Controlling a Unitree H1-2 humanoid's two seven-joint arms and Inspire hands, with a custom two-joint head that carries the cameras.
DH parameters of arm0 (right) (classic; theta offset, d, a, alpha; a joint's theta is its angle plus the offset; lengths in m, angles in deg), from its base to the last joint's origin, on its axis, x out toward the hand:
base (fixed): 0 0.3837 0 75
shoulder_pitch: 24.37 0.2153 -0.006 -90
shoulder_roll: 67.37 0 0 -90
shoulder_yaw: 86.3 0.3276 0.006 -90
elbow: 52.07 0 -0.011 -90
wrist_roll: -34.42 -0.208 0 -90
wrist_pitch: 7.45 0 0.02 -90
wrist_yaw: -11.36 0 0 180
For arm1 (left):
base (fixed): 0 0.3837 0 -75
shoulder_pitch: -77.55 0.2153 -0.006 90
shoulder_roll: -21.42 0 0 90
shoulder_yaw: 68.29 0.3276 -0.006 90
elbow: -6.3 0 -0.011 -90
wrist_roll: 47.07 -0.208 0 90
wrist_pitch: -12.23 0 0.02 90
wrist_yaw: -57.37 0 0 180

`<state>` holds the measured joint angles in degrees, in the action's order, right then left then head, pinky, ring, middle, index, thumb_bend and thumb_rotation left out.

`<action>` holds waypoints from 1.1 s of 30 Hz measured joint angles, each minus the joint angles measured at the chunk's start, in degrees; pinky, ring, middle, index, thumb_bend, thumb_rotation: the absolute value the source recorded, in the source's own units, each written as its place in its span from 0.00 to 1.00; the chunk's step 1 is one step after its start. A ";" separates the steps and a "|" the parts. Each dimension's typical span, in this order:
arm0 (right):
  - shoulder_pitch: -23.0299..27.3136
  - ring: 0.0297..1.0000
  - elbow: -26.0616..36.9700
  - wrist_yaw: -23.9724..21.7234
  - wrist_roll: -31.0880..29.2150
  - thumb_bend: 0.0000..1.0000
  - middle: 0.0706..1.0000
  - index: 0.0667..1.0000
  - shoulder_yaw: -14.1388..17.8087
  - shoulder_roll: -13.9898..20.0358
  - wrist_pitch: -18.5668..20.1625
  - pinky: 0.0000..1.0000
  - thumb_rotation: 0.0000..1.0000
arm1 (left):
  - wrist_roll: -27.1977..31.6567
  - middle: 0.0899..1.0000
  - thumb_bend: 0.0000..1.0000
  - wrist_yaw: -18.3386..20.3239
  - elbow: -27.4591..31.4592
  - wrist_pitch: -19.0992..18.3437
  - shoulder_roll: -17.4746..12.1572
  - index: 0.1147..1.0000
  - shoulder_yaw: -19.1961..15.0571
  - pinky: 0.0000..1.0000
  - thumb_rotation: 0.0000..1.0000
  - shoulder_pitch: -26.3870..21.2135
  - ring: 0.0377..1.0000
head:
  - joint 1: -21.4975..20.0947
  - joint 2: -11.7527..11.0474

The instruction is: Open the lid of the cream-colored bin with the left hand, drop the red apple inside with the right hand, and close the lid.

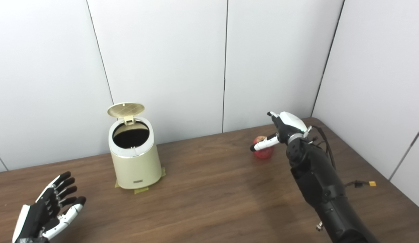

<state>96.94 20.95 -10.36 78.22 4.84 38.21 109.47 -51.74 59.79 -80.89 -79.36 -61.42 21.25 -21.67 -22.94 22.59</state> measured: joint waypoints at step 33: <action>-0.35 0.70 -8.05 12.86 -8.87 0.79 0.76 0.83 -5.49 -0.13 -2.78 0.60 0.17 | -0.83 0.85 0.51 0.80 2.72 -3.26 -0.02 0.84 1.04 0.76 0.10 0.92 0.83 | 1.32 2.46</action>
<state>96.59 12.91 2.49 69.35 -0.65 38.08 106.69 -52.58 60.59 -78.17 -82.61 -61.45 22.29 -20.75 -21.62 25.05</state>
